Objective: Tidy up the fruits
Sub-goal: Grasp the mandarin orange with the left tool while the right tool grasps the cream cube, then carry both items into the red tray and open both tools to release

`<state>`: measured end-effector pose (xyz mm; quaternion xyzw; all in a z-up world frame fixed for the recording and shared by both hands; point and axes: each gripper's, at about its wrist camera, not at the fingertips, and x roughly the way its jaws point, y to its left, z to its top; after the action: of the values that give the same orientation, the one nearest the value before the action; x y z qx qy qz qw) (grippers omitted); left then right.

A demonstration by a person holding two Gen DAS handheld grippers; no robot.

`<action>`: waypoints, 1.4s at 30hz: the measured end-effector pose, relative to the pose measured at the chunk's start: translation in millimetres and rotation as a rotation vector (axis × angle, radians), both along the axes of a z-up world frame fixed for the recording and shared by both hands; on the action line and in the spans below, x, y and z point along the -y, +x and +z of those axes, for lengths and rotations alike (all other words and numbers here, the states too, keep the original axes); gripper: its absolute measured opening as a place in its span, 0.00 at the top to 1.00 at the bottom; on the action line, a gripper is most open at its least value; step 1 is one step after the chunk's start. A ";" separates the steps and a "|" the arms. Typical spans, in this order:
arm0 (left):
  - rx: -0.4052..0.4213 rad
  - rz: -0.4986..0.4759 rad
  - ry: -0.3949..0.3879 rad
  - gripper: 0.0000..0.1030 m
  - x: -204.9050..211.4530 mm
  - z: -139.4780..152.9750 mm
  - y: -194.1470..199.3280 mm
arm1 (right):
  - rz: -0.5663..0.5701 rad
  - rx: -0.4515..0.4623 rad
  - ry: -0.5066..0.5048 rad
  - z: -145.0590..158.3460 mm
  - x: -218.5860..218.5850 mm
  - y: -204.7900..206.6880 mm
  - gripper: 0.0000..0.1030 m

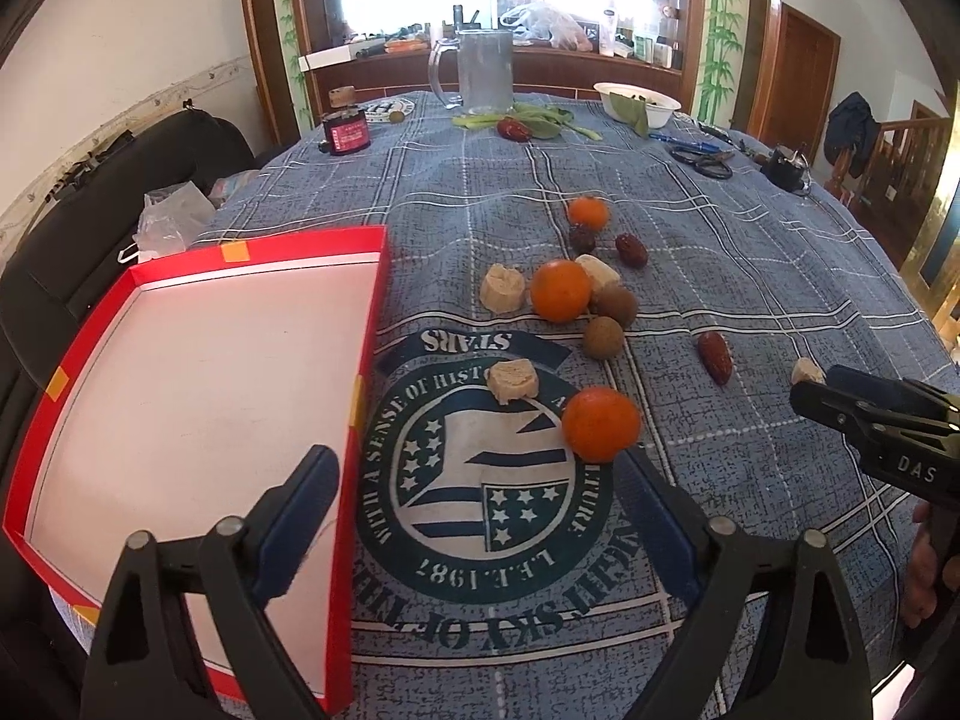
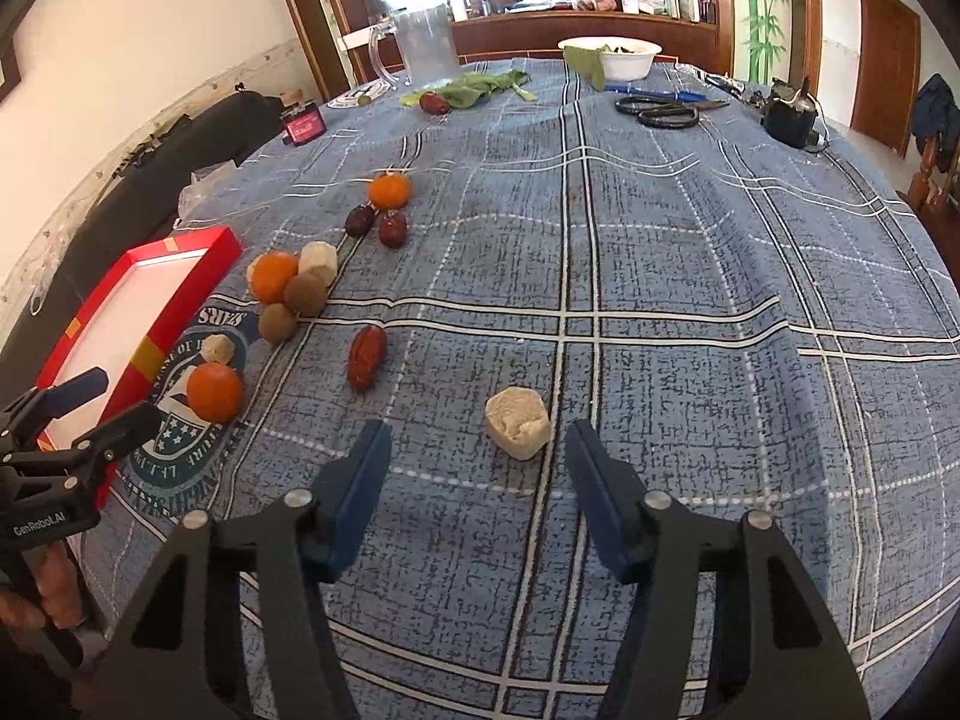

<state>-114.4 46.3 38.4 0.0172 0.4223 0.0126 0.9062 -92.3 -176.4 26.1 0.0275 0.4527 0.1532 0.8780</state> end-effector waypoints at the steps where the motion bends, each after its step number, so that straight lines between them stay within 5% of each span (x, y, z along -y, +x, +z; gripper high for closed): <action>1: -0.006 -0.005 -0.001 0.17 1.3 -1.1 1.8 | 0.000 -0.003 0.001 -0.7 -1.1 2.0 0.44; 20: -0.085 -0.094 -0.050 0.29 33.5 -11.1 31.7 | -0.029 -0.027 -0.010 -6.4 -2.8 17.8 0.49; 25: -0.111 -0.105 -0.064 0.40 36.6 -16.1 37.6 | -0.031 -0.030 0.017 -6.2 0.2 18.5 0.49; 27: -0.122 -0.109 -0.074 0.51 36.9 -18.5 39.5 | -0.031 -0.030 0.017 -6.3 1.1 18.3 0.50; 32: -0.127 -0.134 -0.102 0.68 37.6 -19.8 40.9 | -0.051 -0.029 -0.001 -5.9 2.3 17.6 0.60; 37: -0.111 -0.150 -0.123 0.68 33.8 -15.9 35.5 | -0.074 -0.030 -0.011 -5.6 7.2 17.9 0.74; 42: -0.075 -0.141 -0.150 0.68 17.2 -3.0 22.7 | -0.075 -0.019 -0.058 -3.3 1.7 14.0 0.75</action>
<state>-91.6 29.1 35.3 -0.0206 0.4535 -0.0837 0.8871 -78.3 -178.1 22.8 0.0203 0.4639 0.1068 0.8792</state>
